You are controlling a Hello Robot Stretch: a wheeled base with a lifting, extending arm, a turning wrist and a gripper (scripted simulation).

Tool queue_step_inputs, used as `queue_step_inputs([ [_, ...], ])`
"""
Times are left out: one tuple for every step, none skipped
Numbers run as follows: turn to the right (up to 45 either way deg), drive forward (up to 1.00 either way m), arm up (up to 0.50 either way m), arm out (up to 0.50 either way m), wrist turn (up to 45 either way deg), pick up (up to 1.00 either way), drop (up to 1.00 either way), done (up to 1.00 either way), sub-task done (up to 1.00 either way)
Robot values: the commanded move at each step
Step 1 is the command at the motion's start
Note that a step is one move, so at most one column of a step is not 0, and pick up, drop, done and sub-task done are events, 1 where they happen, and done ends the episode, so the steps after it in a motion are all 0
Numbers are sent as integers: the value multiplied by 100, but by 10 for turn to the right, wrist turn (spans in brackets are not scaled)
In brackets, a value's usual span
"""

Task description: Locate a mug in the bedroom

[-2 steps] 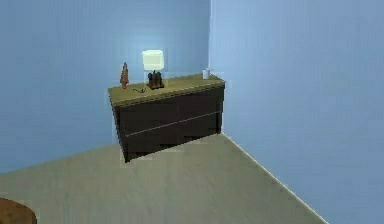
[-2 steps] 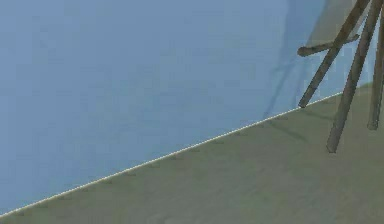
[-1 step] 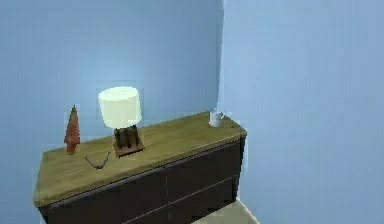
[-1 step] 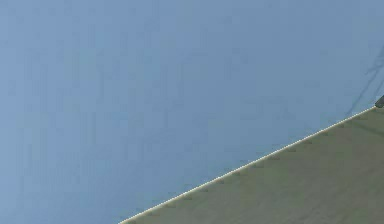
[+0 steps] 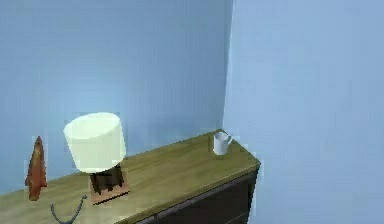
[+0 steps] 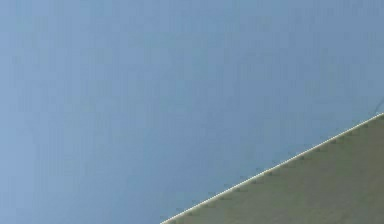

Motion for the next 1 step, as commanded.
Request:
queue_step_inputs([
  [0, 0, 0, 0, 0, 0, 0, 100, 0],
])
